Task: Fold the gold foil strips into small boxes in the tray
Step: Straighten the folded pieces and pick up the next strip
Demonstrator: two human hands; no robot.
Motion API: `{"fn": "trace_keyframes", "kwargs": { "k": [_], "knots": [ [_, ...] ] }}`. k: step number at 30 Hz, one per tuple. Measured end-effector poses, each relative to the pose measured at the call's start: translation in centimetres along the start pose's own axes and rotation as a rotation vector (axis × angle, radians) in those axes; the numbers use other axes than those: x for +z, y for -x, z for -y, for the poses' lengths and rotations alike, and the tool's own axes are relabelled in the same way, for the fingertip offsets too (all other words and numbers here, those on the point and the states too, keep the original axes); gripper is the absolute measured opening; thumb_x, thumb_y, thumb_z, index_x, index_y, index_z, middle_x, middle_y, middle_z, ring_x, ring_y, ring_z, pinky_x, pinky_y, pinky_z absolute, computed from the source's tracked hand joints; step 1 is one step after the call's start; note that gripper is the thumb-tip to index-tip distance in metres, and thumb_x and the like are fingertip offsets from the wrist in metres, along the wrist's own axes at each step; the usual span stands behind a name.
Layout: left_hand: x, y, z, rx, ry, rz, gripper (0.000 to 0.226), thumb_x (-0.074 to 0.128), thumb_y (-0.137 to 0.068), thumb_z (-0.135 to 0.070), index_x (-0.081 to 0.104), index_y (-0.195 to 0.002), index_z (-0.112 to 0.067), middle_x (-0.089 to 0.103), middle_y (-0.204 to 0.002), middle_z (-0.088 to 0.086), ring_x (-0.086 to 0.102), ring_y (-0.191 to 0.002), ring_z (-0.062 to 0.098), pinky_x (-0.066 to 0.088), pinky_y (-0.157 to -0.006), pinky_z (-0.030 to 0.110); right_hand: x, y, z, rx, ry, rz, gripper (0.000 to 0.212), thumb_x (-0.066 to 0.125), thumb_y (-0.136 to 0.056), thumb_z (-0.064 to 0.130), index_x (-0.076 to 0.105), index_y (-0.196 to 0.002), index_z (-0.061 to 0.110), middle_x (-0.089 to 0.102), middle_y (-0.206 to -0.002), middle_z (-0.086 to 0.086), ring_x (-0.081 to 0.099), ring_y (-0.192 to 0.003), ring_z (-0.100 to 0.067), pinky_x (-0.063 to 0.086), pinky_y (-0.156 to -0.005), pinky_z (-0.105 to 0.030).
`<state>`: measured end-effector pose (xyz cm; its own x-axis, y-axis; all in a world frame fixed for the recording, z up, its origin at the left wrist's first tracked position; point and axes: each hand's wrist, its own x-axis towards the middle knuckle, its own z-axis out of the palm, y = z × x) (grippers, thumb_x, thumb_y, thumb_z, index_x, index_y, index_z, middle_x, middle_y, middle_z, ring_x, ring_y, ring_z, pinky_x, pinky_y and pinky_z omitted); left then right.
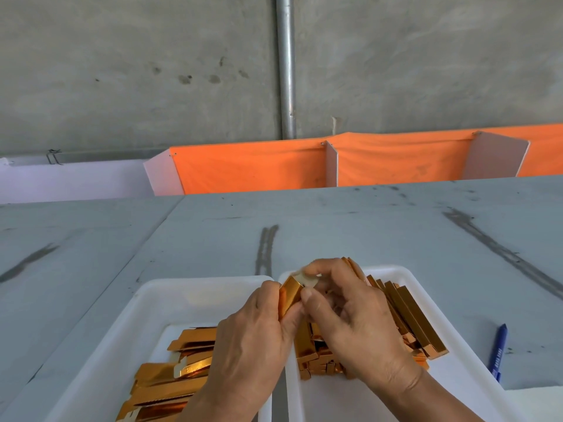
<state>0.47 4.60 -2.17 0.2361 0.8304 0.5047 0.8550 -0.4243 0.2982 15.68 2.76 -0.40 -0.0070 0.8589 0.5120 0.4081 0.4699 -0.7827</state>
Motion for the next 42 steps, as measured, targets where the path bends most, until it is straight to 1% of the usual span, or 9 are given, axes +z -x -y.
{"fn": "trace_keyframes", "kwargs": {
  "k": [6,10,15,19,24,27,31,38,42],
  "knots": [
    [-0.1,0.0,-0.2,-0.023,-0.002,0.028,0.052,0.001,-0.071,-0.079,0.024,-0.093,-0.038,0.044,-0.071,-0.013,0.050,-0.059,0.002,0.031,-0.048,0.011,-0.5,-0.2,0.0,0.014,0.026,-0.023,0.028,0.058,-0.096,0.028,0.059,-0.114,0.050,0.070,-0.085,0.014,0.068,-0.067,-0.016,0.058,-0.057,-0.035],
    [-0.1,0.0,-0.2,0.001,-0.027,0.021,0.050,0.000,-0.073,-0.079,0.021,-0.092,-0.038,0.040,-0.069,-0.014,0.046,-0.056,0.001,0.028,-0.047,0.011,-0.4,0.0,-0.1,0.017,0.030,0.010,0.036,0.055,-0.098,0.024,0.057,-0.124,0.048,0.069,-0.080,0.010,0.068,-0.065,-0.012,0.058,-0.056,-0.032],
    [0.0,0.1,-0.1,0.029,-0.059,0.021,0.046,0.001,-0.076,-0.078,0.019,-0.088,-0.038,0.038,-0.067,-0.014,0.042,-0.052,0.002,0.026,-0.047,0.012,-0.5,-0.2,0.0,-0.006,0.033,-0.010,0.027,0.055,-0.098,0.024,0.062,-0.112,0.046,0.070,-0.084,0.017,0.069,-0.069,-0.010,0.058,-0.061,-0.029],
    [0.3,0.2,0.0,0.033,-0.080,0.025,0.049,-0.004,-0.074,-0.078,0.019,-0.089,-0.037,0.039,-0.068,-0.012,0.045,-0.054,0.003,0.031,-0.048,0.012,-0.5,-0.3,-0.2,-0.099,0.142,-0.067,0.025,0.057,-0.094,0.026,0.074,-0.112,0.029,0.072,-0.095,0.022,0.068,-0.092,0.003,0.054,-0.078,-0.014],
    [0.5,0.2,0.1,0.012,-0.077,0.005,0.049,-0.006,-0.075,-0.076,0.021,-0.090,-0.038,0.042,-0.070,-0.013,0.050,-0.059,0.003,0.041,-0.052,0.012,-0.4,-0.3,-0.3,-0.199,0.364,-0.077,0.024,0.060,-0.092,0.022,0.076,-0.110,0.026,0.072,-0.113,0.008,0.061,-0.111,0.004,0.044,-0.094,-0.007],
    [0.5,0.2,0.1,0.006,-0.069,0.004,0.049,-0.008,-0.074,-0.075,0.020,-0.090,-0.039,0.041,-0.071,-0.013,0.050,-0.060,0.003,0.038,-0.052,0.011,-0.3,-0.3,-0.3,-0.017,0.166,-0.008,0.022,0.065,-0.094,0.016,0.076,-0.109,0.026,0.070,-0.109,0.011,0.063,-0.101,0.004,0.047,-0.084,-0.007],
    [0.2,0.2,0.0,-0.002,-0.057,-0.010,0.053,-0.006,-0.074,-0.075,0.026,-0.091,-0.036,0.041,-0.069,-0.010,0.048,-0.057,0.006,0.032,-0.048,0.013,-0.2,-0.4,0.5,0.322,-0.256,0.105,0.022,0.063,-0.095,0.019,0.075,-0.106,0.033,0.070,-0.088,0.002,0.063,-0.055,-0.010,0.054,-0.058,-0.022],
    [0.2,0.1,0.4,-0.055,0.061,-0.023,0.050,0.003,-0.075,-0.075,0.030,-0.085,-0.034,0.047,-0.065,-0.009,0.050,-0.057,0.006,0.031,-0.046,0.015,0.3,-0.1,0.5,0.225,-0.177,0.196,0.037,0.059,-0.098,0.019,0.061,-0.126,0.043,0.071,-0.091,0.010,0.066,-0.068,-0.010,0.058,-0.061,-0.027],
    [0.2,0.2,0.2,-0.022,0.058,-0.028,0.048,0.006,-0.078,-0.075,0.032,-0.089,-0.036,0.046,-0.066,-0.011,0.051,-0.059,0.004,0.035,-0.048,0.014,-0.3,-0.5,0.7,0.331,-0.284,0.031,0.024,0.047,-0.103,0.029,0.061,-0.118,0.041,0.073,-0.079,0.000,0.060,-0.049,-0.014,0.054,-0.056,-0.022]
  ]
}}
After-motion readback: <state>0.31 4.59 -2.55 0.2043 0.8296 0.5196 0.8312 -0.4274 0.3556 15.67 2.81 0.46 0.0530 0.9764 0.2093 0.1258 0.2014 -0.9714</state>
